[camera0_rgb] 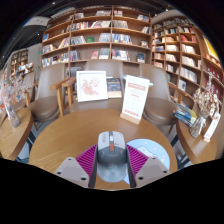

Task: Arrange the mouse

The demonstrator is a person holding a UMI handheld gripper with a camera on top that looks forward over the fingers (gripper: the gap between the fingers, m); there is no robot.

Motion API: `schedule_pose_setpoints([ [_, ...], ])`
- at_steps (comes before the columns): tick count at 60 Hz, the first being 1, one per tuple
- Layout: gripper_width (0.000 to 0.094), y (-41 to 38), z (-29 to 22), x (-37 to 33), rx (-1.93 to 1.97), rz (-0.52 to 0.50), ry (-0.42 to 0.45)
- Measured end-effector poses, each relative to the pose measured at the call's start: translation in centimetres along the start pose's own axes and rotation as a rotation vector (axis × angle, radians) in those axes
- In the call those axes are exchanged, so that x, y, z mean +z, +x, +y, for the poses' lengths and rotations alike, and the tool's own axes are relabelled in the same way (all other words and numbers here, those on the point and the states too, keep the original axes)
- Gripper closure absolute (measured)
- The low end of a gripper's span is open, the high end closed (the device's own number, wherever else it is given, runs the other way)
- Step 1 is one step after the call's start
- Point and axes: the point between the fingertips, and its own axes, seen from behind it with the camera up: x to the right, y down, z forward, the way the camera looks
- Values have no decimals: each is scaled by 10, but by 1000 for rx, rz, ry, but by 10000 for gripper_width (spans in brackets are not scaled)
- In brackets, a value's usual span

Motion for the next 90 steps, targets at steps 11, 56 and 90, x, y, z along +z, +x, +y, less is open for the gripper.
schedule_pose_setpoints([
  [11,480,91,24,37,44,88,-42],
  [56,87,122,54,-54,88,106,-14],
  [90,85,107,138,-280,19,131,41],
])
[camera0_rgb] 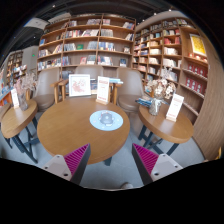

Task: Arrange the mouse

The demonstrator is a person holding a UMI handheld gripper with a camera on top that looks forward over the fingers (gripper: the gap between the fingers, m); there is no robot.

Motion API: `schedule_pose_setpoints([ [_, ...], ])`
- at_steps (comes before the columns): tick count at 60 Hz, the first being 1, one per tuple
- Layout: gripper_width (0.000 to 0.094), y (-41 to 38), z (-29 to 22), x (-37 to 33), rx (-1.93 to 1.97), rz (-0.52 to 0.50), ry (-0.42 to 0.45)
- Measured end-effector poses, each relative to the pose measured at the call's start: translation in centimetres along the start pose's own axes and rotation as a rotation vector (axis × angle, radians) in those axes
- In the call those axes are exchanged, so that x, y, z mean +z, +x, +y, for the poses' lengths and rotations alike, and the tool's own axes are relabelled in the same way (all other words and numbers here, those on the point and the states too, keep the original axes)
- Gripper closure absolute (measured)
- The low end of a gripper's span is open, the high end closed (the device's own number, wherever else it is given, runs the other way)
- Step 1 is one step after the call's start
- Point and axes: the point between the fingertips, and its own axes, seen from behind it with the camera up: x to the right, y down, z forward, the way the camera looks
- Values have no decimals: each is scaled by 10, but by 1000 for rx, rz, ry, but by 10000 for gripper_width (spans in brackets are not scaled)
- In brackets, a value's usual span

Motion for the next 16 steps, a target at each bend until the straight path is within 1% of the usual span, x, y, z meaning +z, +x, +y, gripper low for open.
schedule_pose_setpoints([
  [8,83,-7,1,-5,-3,-22,11],
  [16,81,-9,-3,-5,-19,-18,33],
])
